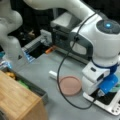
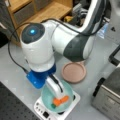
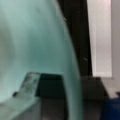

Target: Pick up the pan. Place the pan on the table. Pick up the bowl. Place the bowl on the stove.

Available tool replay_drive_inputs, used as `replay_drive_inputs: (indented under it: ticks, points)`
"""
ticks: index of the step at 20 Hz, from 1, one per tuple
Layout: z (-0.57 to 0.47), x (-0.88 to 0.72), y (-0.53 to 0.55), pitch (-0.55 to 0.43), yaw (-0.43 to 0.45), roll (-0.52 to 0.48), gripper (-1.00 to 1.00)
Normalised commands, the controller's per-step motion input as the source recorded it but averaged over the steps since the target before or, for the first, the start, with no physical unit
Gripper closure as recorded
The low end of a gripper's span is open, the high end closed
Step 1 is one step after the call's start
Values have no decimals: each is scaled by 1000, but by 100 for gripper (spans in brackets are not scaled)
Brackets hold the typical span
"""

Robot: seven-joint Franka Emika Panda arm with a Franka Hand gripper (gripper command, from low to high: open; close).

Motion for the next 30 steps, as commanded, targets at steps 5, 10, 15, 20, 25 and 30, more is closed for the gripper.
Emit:
replay_drive_inputs:
  ticks: [5,10,15,20,25,30]
  points:
    - [-190,-122,17,-95,45,-192,100]
    - [-160,-120,-17,-102,69,-172,100]
    - [-141,-118,-69,-117,81,-168,100]
    - [-89,-126,-107,-105,107,-182,100]
    - [-72,-80,-67,-84,111,-207,-100]
    - [-95,-26,-48,-97,119,-204,-100]
